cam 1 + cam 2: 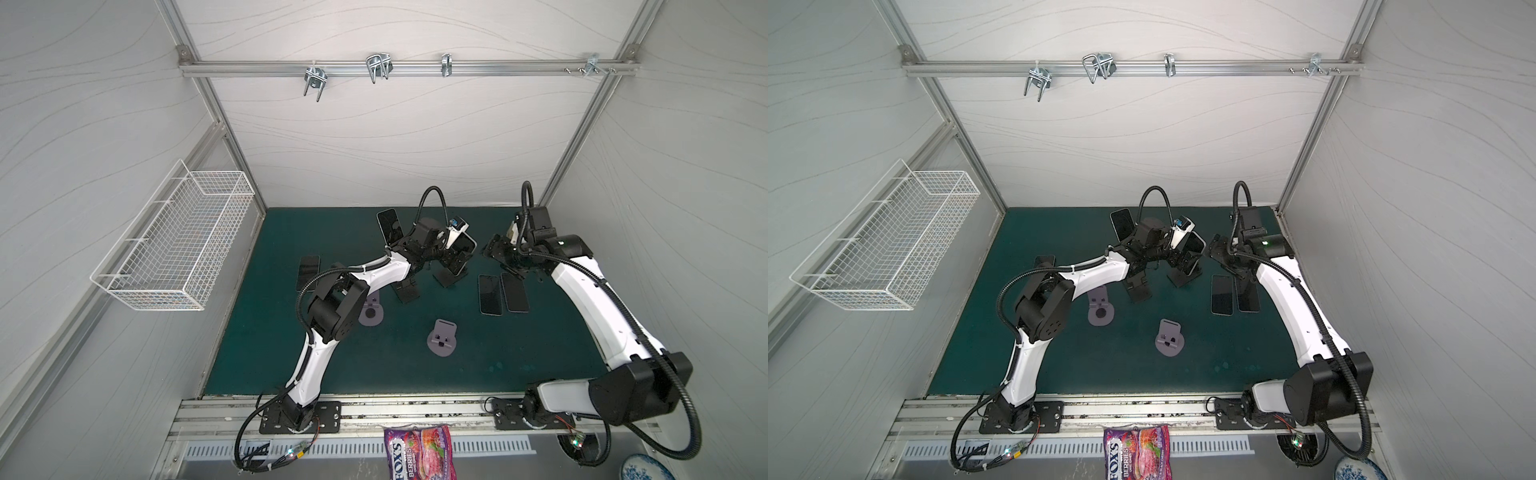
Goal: Remove the phone from the phone stand
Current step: 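Close the left gripper on the white-edged phone on the black stand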
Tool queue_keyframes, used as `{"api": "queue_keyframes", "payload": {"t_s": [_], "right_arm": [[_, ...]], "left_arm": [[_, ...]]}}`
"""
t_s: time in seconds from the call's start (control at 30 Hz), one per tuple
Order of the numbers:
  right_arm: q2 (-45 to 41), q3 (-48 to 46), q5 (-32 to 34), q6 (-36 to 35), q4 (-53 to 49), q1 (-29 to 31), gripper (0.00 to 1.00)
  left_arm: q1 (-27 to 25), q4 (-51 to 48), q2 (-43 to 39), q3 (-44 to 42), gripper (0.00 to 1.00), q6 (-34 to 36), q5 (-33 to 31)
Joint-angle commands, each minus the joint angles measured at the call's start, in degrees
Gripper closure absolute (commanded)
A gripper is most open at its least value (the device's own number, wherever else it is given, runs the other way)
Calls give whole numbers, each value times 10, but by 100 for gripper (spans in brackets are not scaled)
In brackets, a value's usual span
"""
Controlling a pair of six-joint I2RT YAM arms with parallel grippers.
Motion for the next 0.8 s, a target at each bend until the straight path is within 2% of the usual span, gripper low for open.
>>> {"api": "queue_keyframes", "payload": {"t_s": [0.0,0.37,0.77], "right_arm": [[4,-7,-2,12,9,-5,18],[7,-16,-16,17,17,-4,19],[6,-26,-22,15,21,-4,18]], "left_arm": [[-2,30,19,32,1,-8,-3],[-2,44,32,35,1,-19,8],[-7,46,47,47,8,-27,15]]}}
